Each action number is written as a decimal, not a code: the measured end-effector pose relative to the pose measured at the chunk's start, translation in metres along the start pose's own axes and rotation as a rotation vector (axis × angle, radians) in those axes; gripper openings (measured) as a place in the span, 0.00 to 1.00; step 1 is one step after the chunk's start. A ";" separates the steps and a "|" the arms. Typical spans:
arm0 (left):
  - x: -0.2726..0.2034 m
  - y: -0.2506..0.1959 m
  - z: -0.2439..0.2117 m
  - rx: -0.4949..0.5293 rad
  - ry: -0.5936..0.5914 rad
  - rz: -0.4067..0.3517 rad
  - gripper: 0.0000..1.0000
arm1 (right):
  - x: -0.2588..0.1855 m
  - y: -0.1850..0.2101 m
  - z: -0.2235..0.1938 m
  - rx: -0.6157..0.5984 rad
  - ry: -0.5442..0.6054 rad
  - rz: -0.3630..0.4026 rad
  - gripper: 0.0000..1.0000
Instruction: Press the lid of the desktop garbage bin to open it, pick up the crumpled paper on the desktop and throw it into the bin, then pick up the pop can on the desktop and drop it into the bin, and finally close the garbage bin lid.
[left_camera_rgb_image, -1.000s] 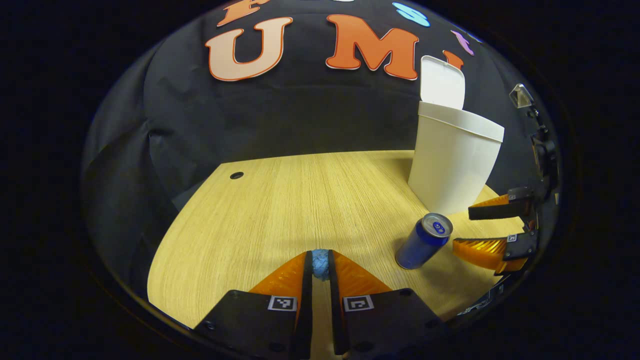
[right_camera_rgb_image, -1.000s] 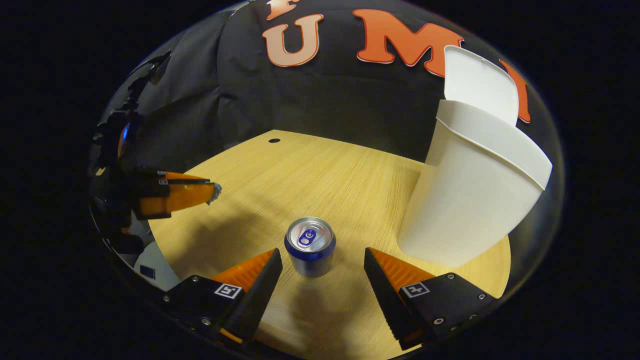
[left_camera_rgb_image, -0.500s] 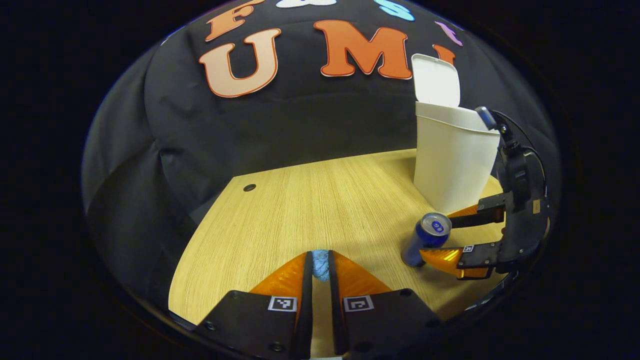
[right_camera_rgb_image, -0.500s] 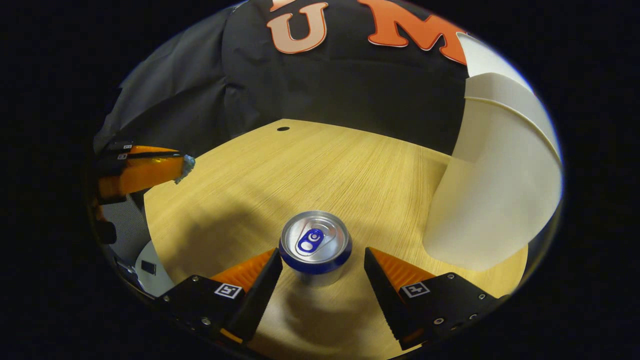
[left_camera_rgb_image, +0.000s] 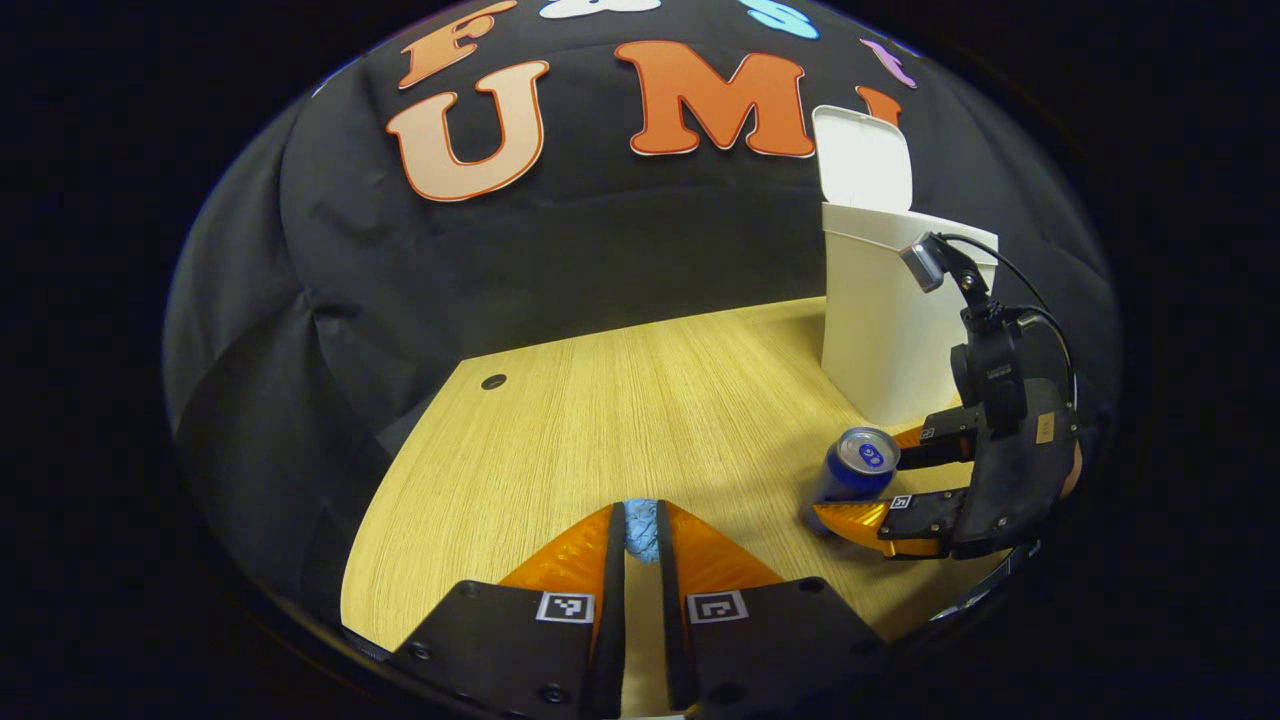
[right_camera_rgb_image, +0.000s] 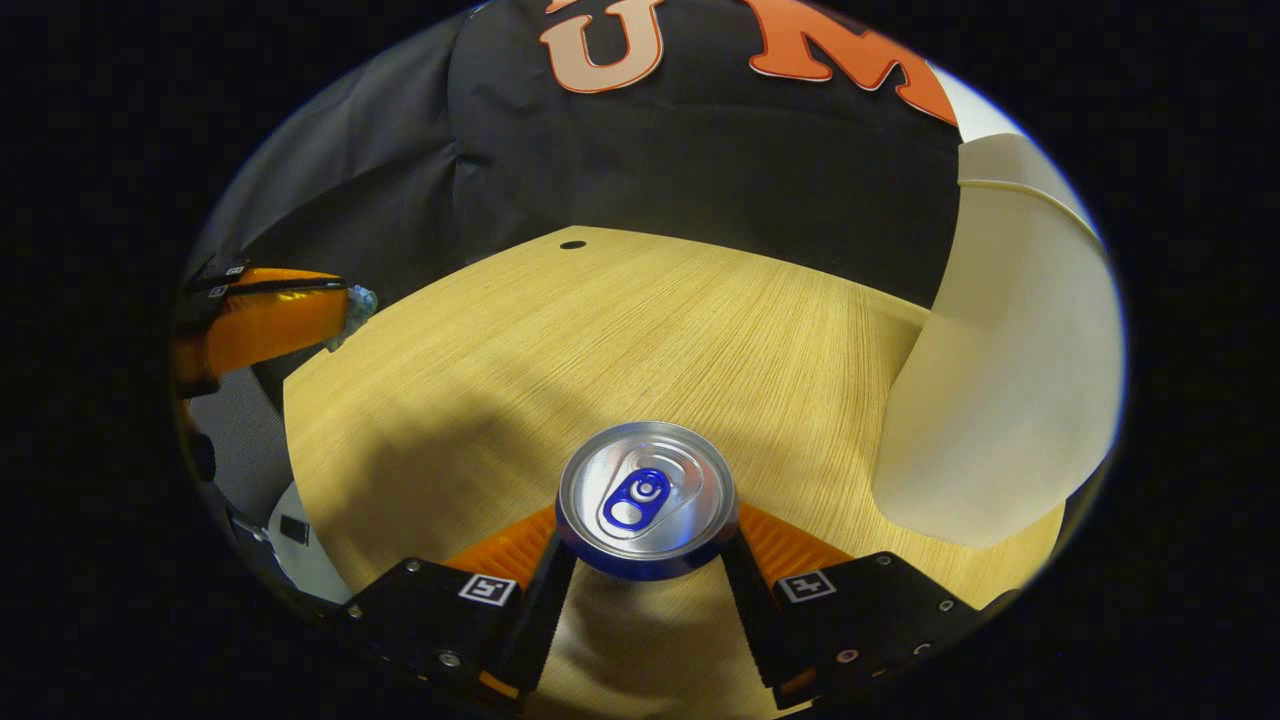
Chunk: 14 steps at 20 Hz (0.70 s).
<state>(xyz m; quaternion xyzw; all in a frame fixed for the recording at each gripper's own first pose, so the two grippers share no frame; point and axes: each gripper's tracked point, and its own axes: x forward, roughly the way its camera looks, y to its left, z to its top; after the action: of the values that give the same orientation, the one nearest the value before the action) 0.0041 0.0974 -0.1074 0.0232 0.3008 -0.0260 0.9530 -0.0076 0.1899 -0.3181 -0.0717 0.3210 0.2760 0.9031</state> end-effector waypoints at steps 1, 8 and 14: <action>0.003 0.001 0.001 0.002 -0.007 -0.010 0.20 | -0.005 -0.003 0.002 0.008 -0.008 -0.007 0.80; 0.006 -0.007 0.026 -0.008 -0.060 -0.066 0.20 | -0.054 -0.027 0.010 0.092 -0.068 -0.110 0.79; 0.012 -0.032 0.055 0.000 -0.116 -0.169 0.20 | -0.100 -0.046 0.023 0.180 -0.125 -0.216 0.79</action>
<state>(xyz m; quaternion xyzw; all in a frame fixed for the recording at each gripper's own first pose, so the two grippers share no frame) 0.0437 0.0619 -0.0700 -0.0035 0.2462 -0.1076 0.9632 -0.0346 0.1135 -0.2403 -0.0072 0.2780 0.1515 0.9485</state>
